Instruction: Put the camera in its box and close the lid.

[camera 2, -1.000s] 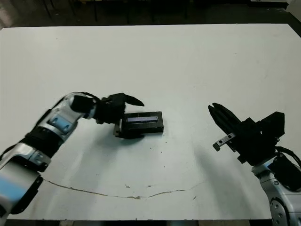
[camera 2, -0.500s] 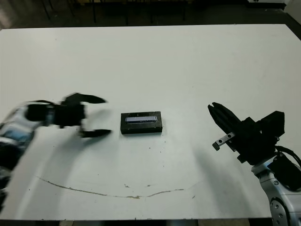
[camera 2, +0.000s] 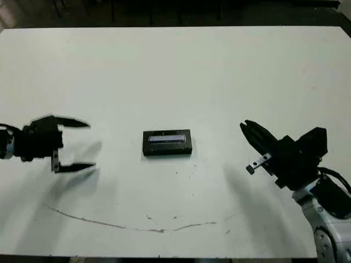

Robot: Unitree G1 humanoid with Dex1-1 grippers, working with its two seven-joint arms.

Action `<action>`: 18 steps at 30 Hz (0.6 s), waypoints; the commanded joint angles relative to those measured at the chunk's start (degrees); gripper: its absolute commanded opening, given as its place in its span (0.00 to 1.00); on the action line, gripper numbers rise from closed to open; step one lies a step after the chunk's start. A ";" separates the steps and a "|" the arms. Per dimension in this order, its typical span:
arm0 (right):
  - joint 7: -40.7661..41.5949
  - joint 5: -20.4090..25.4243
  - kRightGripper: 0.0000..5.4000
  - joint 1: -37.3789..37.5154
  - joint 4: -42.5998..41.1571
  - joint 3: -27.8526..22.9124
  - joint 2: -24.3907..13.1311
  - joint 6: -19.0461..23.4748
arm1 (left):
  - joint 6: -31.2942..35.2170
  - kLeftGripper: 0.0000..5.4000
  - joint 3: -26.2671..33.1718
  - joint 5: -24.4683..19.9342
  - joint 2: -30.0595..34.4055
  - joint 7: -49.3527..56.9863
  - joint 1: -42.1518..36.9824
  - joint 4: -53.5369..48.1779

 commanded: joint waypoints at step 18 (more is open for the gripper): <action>-12.96 -19.57 0.00 -3.37 16.10 12.04 16.74 -21.24 | -0.88 0.22 3.30 -2.73 -32.87 37.13 21.13 -20.13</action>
